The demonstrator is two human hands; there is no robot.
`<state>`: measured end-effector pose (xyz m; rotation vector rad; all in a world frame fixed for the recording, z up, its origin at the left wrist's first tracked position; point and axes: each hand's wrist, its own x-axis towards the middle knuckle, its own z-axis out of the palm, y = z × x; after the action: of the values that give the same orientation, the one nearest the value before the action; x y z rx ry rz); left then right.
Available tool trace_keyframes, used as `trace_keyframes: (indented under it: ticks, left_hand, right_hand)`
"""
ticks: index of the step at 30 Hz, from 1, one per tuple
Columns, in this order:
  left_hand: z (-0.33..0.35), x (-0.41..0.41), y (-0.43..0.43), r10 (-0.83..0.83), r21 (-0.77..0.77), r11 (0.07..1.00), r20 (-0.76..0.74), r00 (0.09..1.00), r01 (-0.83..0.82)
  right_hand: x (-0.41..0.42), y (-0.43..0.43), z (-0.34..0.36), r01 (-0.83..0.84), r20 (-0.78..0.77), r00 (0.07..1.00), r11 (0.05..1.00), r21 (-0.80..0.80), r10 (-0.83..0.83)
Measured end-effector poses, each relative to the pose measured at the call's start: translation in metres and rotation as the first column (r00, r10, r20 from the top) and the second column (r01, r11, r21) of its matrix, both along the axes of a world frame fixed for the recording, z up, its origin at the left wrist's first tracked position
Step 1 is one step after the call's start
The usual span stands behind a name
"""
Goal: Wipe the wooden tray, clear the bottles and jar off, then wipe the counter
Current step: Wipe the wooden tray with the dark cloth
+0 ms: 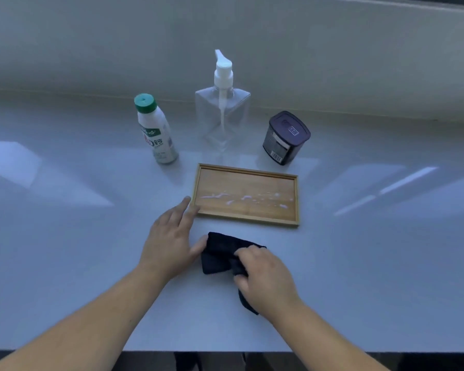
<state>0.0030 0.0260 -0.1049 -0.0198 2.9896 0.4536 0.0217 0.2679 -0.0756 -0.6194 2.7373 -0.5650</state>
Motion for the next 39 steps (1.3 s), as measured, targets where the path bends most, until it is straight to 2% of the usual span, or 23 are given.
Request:
trace_keyframes:
  ticks: [1,3,5,8,10,13,16,18,22,25,27,35,39]
  left_hand:
    - [-0.001,-0.003,0.001,0.009,-0.004,1.0,-0.006,1.0,-0.009]
    - [-0.006,-0.007,0.002,0.02,-0.01,1.0,-0.004,1.0,-0.02]
    - [-0.011,-0.01,0.003,0.022,-0.015,1.0,-0.014,1.0,-0.023]
    - [-0.018,-0.017,0.006,0.026,0.0,1.0,-0.05,0.998,-0.026]
    - [-0.024,-0.021,0.008,0.031,0.0,1.0,-0.064,0.998,-0.031]
    - [-0.031,-0.023,0.008,0.02,-0.018,1.0,-0.074,0.997,-0.022]
    - [-0.034,-0.024,0.008,0.013,-0.017,1.0,-0.083,0.997,-0.014]
    - [-0.034,-0.023,0.007,0.021,0.01,1.0,-0.097,0.995,-0.02]
    - [-0.034,-0.024,0.005,0.033,0.063,0.998,-0.119,0.992,-0.025]
    - [-0.035,-0.023,0.003,0.041,0.111,0.993,-0.111,0.993,-0.029]
    - [-0.037,-0.023,0.002,0.058,0.151,0.988,-0.102,0.993,-0.042]
    - [-0.04,-0.028,0.001,0.118,0.189,0.977,-0.097,0.988,-0.098]
    - [-0.043,-0.027,-0.002,0.159,0.156,0.977,-0.095,0.983,-0.143]
  right_hand:
    - [-0.006,0.003,0.005,0.138,0.058,0.989,0.986,-0.098,-0.132]
    - [-0.019,0.014,0.017,0.372,0.136,0.928,0.895,-0.245,-0.348]
    - [-0.035,0.028,0.031,0.513,0.145,0.856,0.782,-0.355,-0.496]
    - [-0.065,0.048,0.045,0.587,0.089,0.778,0.67,-0.455,-0.621]
    - [-0.088,0.056,0.046,0.58,0.0,0.757,0.671,-0.461,-0.654]
    - [-0.121,0.058,0.03,0.518,-0.098,0.813,0.79,-0.329,-0.574]
    - [-0.134,0.047,0.0,0.41,-0.119,0.904,0.912,-0.031,-0.411]
    - [-0.13,0.038,-0.017,0.34,-0.179,0.93,0.935,0.098,-0.32]
    - [-0.128,0.033,-0.028,0.404,-0.224,0.896,0.913,0.059,-0.383]
    - [-0.133,0.018,-0.027,0.48,-0.142,0.867,0.877,-0.018,-0.478]
    - [-0.138,-0.003,-0.024,0.459,-0.087,0.883,0.887,-0.042,-0.461]
    - [-0.158,-0.112,-0.022,0.13,-0.018,0.991,0.977,-0.166,-0.135]
    - [-0.153,-0.109,-0.024,-0.015,-0.008,1.0,0.991,-0.134,0.014]
